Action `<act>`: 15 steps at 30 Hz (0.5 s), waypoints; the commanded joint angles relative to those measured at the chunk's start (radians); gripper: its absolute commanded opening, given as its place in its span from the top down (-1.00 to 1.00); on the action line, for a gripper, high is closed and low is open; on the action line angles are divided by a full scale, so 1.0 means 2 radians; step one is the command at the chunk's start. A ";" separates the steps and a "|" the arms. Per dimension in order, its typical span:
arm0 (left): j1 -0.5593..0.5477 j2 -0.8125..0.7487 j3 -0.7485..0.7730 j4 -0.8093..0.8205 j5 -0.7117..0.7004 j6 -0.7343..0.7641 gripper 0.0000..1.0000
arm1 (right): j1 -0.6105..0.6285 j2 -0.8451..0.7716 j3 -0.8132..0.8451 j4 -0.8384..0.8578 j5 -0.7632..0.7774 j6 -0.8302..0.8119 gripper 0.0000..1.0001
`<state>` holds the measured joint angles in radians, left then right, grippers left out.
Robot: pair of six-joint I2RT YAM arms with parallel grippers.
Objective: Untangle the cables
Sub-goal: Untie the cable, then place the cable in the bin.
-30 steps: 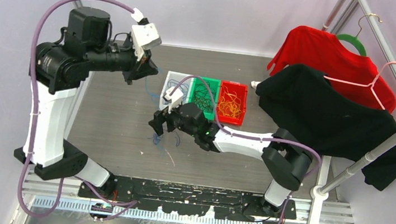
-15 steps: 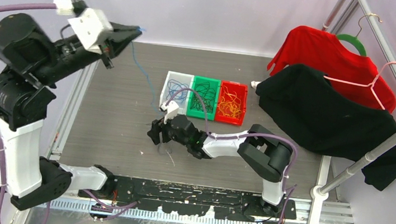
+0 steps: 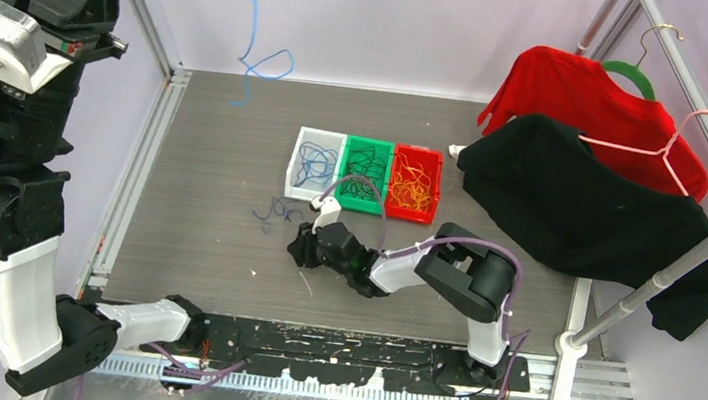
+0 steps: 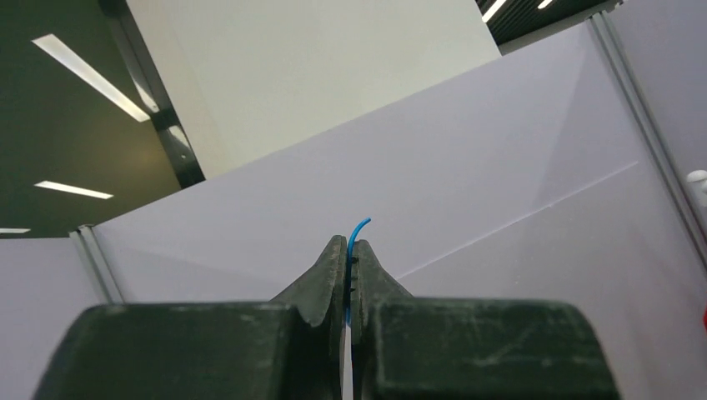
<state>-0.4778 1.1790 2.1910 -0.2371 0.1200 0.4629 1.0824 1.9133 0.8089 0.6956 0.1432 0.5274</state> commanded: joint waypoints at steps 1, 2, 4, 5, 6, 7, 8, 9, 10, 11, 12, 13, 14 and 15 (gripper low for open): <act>-0.002 0.004 -0.002 0.058 -0.034 0.020 1.00 | 0.000 -0.037 -0.005 0.027 0.035 0.021 0.51; -0.002 0.004 -0.004 0.055 -0.035 0.021 1.00 | 0.000 -0.042 -0.005 0.023 0.034 0.020 0.63; -0.002 0.004 -0.006 0.042 -0.032 0.026 1.00 | 0.000 -0.058 -0.008 0.021 0.029 0.017 0.62; -0.002 0.004 -0.006 0.033 -0.028 0.026 1.00 | 0.000 -0.068 -0.010 0.020 0.027 0.011 0.51; -0.002 0.003 -0.008 0.022 -0.026 0.027 1.00 | 0.000 -0.080 -0.011 0.017 0.024 0.003 0.44; -0.002 0.001 -0.013 0.021 -0.024 0.027 1.00 | 0.001 -0.091 -0.009 0.008 0.025 -0.005 0.40; -0.002 -0.003 -0.023 0.018 -0.020 0.028 1.00 | 0.000 -0.105 -0.005 -0.006 0.027 -0.013 0.38; -0.002 -0.005 -0.029 0.011 -0.016 0.031 1.00 | 0.001 -0.119 0.001 -0.022 0.030 -0.021 0.32; -0.002 -0.007 -0.037 0.006 -0.014 0.031 1.00 | 0.000 -0.133 0.007 -0.040 0.036 -0.028 0.23; -0.002 -0.010 -0.046 -0.002 -0.012 0.031 1.00 | 0.000 -0.148 0.011 -0.053 0.039 -0.036 0.07; -0.002 -0.012 -0.053 -0.013 -0.007 0.031 1.00 | -0.001 -0.163 0.014 -0.063 0.038 -0.044 -0.13; -0.002 -0.013 -0.060 -0.027 -0.003 0.032 1.00 | -0.002 -0.179 0.017 -0.071 0.036 -0.053 -0.30; -0.002 -0.015 -0.070 -0.037 -0.001 0.029 1.00 | -0.002 -0.192 0.019 -0.075 0.029 -0.064 -0.44; -0.002 -0.017 -0.079 -0.045 0.000 0.023 1.00 | -0.003 -0.206 0.023 -0.077 0.019 -0.079 -0.57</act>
<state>-0.4778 1.1576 2.0808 -0.2535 0.0967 0.5102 1.0821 1.6264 0.7956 0.5694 0.1898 0.4755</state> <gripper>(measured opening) 0.010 0.687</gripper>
